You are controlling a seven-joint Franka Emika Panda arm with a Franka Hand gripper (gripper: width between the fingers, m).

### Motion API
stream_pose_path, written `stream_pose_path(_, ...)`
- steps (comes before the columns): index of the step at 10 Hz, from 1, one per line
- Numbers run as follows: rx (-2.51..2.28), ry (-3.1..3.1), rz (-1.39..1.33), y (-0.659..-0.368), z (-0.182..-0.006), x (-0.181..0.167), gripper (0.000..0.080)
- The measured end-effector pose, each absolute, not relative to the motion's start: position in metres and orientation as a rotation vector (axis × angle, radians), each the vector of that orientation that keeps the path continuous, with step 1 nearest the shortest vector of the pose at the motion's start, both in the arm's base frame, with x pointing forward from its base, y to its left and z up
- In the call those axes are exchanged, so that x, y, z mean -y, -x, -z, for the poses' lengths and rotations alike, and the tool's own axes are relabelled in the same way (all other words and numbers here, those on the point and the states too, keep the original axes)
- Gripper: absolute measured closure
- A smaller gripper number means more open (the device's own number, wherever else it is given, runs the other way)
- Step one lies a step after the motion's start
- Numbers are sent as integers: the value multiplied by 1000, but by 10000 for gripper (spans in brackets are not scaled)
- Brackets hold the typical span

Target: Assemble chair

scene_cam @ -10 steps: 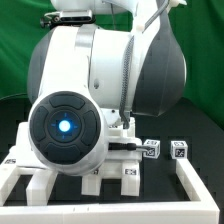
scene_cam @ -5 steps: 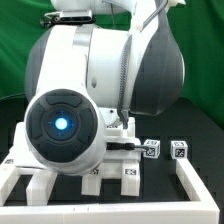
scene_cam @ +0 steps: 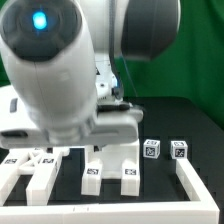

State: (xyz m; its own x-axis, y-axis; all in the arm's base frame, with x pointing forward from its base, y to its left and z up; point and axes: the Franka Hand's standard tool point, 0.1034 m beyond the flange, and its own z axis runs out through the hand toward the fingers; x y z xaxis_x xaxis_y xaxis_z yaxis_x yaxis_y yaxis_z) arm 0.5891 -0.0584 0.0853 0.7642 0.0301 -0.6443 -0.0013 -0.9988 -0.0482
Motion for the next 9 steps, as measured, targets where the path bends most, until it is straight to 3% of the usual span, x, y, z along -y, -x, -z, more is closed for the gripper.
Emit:
stream_pose_path(2, 48, 2984, -811, -592, -92, 82, 151)
stream_pose_path(3, 46, 2980, -789, -578, -86, 96, 151)
stream_pose_path(5, 18, 3025, -515, -576, -69, 114, 151)
stream_pose_path(6, -40, 3036, -391, -562, -61, 113, 151)
stream_pose_path(9, -83, 3092, -156, -560, -57, 120, 151)
